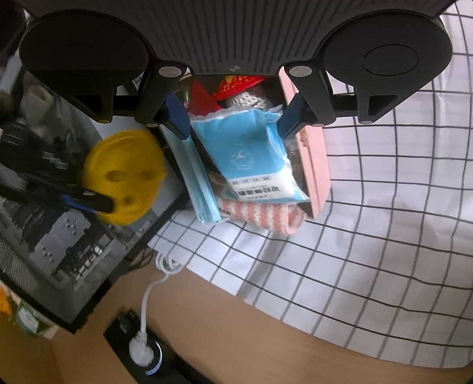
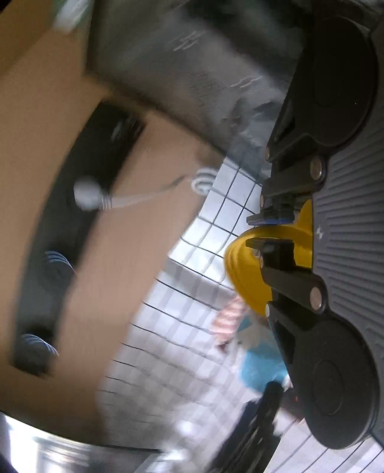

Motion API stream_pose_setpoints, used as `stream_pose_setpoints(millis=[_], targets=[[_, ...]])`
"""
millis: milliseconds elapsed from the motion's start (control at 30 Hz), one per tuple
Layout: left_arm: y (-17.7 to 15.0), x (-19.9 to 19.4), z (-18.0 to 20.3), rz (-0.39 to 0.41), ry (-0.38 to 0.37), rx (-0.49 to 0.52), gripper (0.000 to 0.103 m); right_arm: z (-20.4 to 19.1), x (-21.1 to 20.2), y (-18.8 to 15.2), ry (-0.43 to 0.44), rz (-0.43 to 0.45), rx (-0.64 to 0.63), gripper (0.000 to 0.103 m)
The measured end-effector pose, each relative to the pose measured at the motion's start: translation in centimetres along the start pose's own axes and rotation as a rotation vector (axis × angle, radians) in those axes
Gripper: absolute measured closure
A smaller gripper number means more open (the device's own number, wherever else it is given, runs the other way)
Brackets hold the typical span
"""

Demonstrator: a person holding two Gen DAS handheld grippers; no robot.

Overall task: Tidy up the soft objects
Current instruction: 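Open the left tool to release the wipes while the right tool drops the funnel into the box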

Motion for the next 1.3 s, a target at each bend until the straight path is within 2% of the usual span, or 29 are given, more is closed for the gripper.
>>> stream_pose_setpoints(millis=[67,200,300,333,367,433,500,667,800,900,1167,1300], targets=[[0.0,-0.8,-0.4,0.015,-0.004,-0.012,0.031,-1.7,2.4,1.1,0.023,-0.08,-0.085,0.094],[-0.5,-2.5,-1.0,0.026,0.019,-0.013,0.031,-6.4,9.0,2.0,0.135,-0.182,-0.168,0.09],[-1.3,-3.2,-1.2,-0.003,0.034,0.003,0.031,-9.2,11.1,1.9,0.147,-0.171,-0.296,0.085],[-1.5,-3.4,-1.3,-0.01,0.039,0.009,0.031,-9.4,11.1,2.2,0.17,-0.158,-0.302,0.078],[-1.7,-3.5,-1.5,-0.014,0.043,0.008,0.031,-9.4,10.7,2.6,0.199,-0.147,-0.292,0.073],[-1.8,-3.7,-1.7,-0.014,0.042,-0.008,0.031,-8.8,9.6,3.1,0.252,-0.131,-0.241,0.05],[-1.8,-3.7,-1.9,-0.008,0.038,-0.023,0.031,-7.9,7.8,3.7,0.271,-0.082,-0.191,0.044],[-1.7,-3.3,-1.0,-0.003,0.024,-0.018,0.031,-5.1,3.3,4.6,0.297,0.03,-0.072,0.043],[-2.1,-3.1,0.4,0.003,0.028,0.014,0.031,-2.9,0.3,4.8,0.249,0.106,0.024,0.037],[-2.5,-3.1,1.2,0.016,0.056,0.029,0.031,-2.0,-1.5,3.7,0.212,0.139,0.073,0.035],[-3.8,-4.2,2.1,0.009,0.113,0.09,0.031,-1.4,-3.9,-3.1,0.081,0.088,0.229,0.034],[-5.6,-5.4,1.5,0.02,0.176,0.118,0.031,-3.1,-5.2,-7.1,0.103,0.048,0.303,0.033]])
Point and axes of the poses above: each gripper's, at about its wrist camera, not at the fingertips, and x roughly the way its jaws point, z to its right, y to its top, the point moved 6 cm from there along x, roughly the way its jaws point, and after that the axes turned 8 degrees about y, right-handed, at the moved point
